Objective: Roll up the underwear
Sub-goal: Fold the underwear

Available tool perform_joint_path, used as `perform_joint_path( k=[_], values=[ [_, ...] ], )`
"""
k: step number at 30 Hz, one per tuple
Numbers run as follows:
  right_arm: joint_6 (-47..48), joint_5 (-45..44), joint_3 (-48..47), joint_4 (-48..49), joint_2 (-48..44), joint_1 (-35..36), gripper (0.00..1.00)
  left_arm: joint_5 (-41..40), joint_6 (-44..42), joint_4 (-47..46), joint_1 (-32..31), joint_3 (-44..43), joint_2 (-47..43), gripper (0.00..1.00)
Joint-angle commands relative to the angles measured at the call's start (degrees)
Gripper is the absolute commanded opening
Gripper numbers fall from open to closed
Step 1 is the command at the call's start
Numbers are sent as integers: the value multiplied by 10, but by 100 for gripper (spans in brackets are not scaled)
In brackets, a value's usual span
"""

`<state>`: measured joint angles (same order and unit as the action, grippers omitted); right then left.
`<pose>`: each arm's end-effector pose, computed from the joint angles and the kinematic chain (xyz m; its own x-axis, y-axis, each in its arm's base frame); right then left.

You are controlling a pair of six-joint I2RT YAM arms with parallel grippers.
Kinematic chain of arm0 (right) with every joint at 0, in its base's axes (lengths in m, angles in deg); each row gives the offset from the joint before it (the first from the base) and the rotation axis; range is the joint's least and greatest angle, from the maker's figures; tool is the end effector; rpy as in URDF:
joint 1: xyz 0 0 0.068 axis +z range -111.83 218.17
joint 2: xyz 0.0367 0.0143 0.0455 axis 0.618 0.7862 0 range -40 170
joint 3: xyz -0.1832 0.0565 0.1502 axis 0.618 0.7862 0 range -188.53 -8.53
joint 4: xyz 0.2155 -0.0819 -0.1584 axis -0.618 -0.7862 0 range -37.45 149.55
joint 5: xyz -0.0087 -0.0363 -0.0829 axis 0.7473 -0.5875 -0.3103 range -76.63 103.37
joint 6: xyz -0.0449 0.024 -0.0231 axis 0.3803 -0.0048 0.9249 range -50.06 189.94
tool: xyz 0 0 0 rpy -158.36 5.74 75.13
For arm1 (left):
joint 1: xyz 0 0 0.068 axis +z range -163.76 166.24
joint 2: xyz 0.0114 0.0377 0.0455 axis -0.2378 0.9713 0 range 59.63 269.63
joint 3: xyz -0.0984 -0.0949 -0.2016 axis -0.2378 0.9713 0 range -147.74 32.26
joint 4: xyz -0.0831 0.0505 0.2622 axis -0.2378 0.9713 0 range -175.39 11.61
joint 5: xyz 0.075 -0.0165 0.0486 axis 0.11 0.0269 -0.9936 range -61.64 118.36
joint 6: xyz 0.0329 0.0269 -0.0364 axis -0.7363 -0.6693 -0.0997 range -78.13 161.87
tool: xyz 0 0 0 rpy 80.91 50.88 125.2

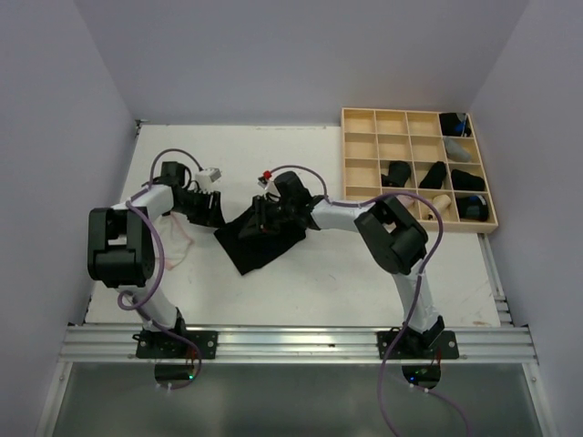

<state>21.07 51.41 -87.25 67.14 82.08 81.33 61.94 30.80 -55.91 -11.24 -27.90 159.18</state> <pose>0.3209 0.3335 0.1126 -0.9609 -0.0879 -0.2625 -0.2732 0.4541 0.8481 0.3400 -0.0064 0.1236 -0.8833 0.1212 -0.4528 0.3384 0.8333 -0.4371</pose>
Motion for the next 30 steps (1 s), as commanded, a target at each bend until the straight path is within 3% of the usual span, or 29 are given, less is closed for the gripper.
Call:
perform_joint_path(
  k=[1,12,20,23,27,30],
  values=[
    [-65,-10,-2,45,23,8,35,-13,6,-3,6,-2,19,51],
    [-45,-28,-7,-19,75,12,36,-43,17,-3,13,3,61,35],
    [-20,-28,-21,-43,98,8,35,-34,3,29,13,3,81,32],
    [-7,-28,-27,-52,101,7,35,-28,5,31,16,5,84,25],
    [4,-24,-29,-57,105,2,35,-5,0,29,16,-1,69,0],
    [17,-22,-42,-62,112,-2,35,8,-15,11,16,5,22,0]
  ],
)
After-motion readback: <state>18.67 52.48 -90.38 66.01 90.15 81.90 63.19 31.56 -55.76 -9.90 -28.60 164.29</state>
